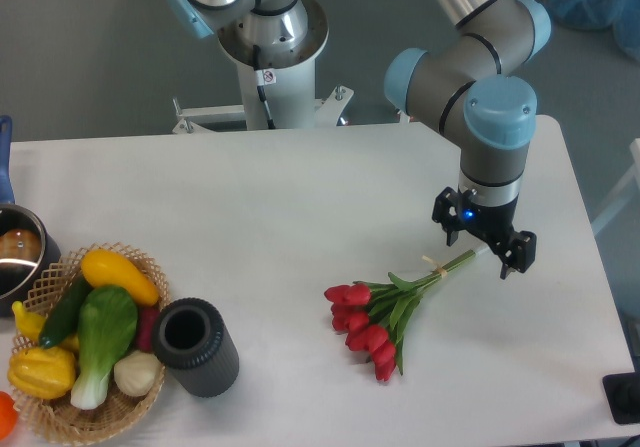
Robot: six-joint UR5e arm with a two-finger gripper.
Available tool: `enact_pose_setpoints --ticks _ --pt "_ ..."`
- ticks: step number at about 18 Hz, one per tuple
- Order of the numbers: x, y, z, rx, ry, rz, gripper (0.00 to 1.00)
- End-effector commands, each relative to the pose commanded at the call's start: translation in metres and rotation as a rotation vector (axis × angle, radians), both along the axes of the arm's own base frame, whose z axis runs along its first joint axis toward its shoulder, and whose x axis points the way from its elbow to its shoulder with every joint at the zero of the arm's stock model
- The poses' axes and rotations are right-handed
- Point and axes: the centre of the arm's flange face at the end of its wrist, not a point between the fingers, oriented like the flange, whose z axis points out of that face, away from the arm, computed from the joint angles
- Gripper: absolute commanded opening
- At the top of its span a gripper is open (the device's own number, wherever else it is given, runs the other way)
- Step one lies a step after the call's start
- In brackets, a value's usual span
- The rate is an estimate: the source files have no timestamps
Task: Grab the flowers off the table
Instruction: 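Move the open gripper toward the red tulip bunch and lower it over the stems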
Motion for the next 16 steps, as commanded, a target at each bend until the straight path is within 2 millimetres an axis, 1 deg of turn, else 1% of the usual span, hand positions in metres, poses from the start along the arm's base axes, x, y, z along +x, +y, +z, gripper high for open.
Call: enact_pose_setpoints --ticks 3,5,7,9,10,12,14,15,16 --pt "0.004 -0.002 -0.003 -0.002 -0.008 0.001 1.0" --pt "0.008 -0.003 -0.008 0.008 -0.024 0.004 1.0" --pt "0.021 -0.007 -0.03 0.056 -0.102 0.001 1.0" --pt "0.032 -0.014 -0.034 0.07 -0.129 0.007 1.0" --pt "0.037 -0.01 -0.035 0.067 -0.132 0.0 1.0" --pt "0.036 -0.007 -0.038 0.054 -0.127 -0.003 1.0" --pt "0.042 0.002 -0.032 0.016 -0.096 -0.021 1.0" --pt "0.054 0.018 -0.028 -0.02 -0.071 -0.051 1.0" --pt "0.063 0.031 -0.025 -0.067 -0.04 -0.073 1.0"
